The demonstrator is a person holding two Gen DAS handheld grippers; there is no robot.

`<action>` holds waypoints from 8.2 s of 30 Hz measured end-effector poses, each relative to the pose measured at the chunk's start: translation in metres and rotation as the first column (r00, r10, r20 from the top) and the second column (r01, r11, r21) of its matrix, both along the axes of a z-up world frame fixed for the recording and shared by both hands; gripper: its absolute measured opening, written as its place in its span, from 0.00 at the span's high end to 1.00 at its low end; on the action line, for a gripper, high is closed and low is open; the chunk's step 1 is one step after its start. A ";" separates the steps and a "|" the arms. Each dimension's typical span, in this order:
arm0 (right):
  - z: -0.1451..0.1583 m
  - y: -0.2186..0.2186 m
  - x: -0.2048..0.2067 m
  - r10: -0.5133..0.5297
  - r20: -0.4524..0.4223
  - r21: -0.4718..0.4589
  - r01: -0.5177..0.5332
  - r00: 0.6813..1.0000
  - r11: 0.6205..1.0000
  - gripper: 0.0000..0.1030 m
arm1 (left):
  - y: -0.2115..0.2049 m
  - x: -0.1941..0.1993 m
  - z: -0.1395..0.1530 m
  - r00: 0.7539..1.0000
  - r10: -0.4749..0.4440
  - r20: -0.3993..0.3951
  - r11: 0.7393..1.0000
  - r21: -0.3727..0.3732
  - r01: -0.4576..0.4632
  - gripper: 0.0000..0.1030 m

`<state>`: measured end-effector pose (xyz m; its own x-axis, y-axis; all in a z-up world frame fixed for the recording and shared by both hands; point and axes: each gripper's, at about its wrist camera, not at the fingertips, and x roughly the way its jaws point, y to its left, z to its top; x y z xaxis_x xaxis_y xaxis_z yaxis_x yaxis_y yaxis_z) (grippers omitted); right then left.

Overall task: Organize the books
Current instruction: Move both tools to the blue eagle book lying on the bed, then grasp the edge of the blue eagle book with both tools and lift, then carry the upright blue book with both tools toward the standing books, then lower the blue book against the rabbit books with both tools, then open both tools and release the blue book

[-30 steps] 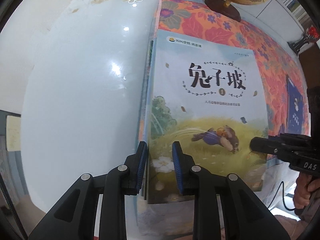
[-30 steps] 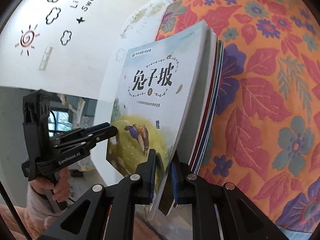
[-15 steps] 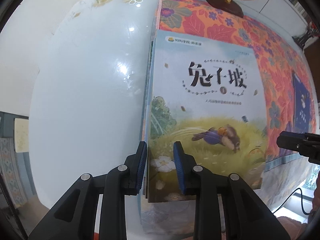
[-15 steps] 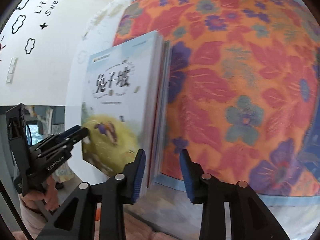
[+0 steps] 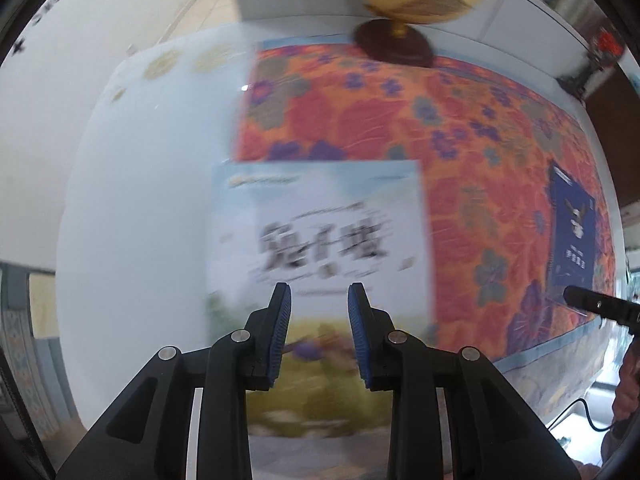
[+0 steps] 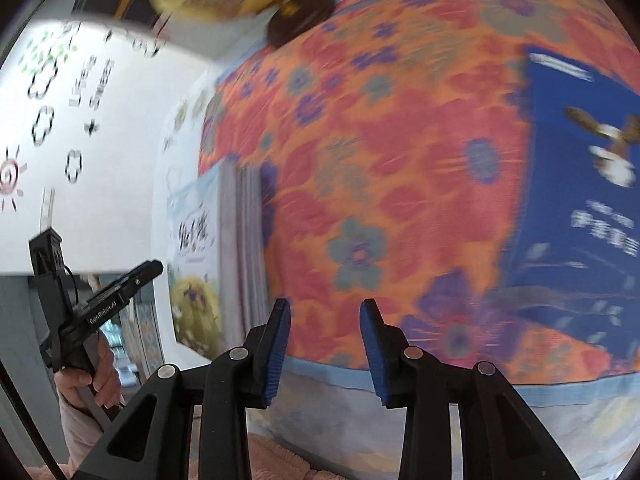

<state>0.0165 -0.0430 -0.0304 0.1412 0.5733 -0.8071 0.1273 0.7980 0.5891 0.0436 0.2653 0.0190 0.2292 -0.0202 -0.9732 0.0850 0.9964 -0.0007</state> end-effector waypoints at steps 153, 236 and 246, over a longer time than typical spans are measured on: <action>0.050 -0.022 -0.014 0.073 0.271 0.092 -0.101 0.960 0.991 0.93 | -0.084 0.013 0.017 0.940 -0.335 0.068 0.875 -0.346 0.337 0.83; -0.011 0.201 0.012 0.235 0.063 -0.037 -0.233 0.970 0.972 0.80 | 0.116 -0.020 -0.037 0.997 -0.013 -0.074 0.976 -0.220 -0.004 0.78; -0.010 0.175 0.001 0.076 0.028 -0.063 -0.074 0.997 0.995 0.18 | 0.123 -0.022 -0.041 0.996 0.055 -0.074 0.986 -0.153 -0.066 0.37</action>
<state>0.0177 0.1321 -0.0402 0.1245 0.5326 -0.8372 0.0490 0.8394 0.5413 0.0220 0.3880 -0.0222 0.1666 -0.1607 -0.9728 0.0191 0.9870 -0.1598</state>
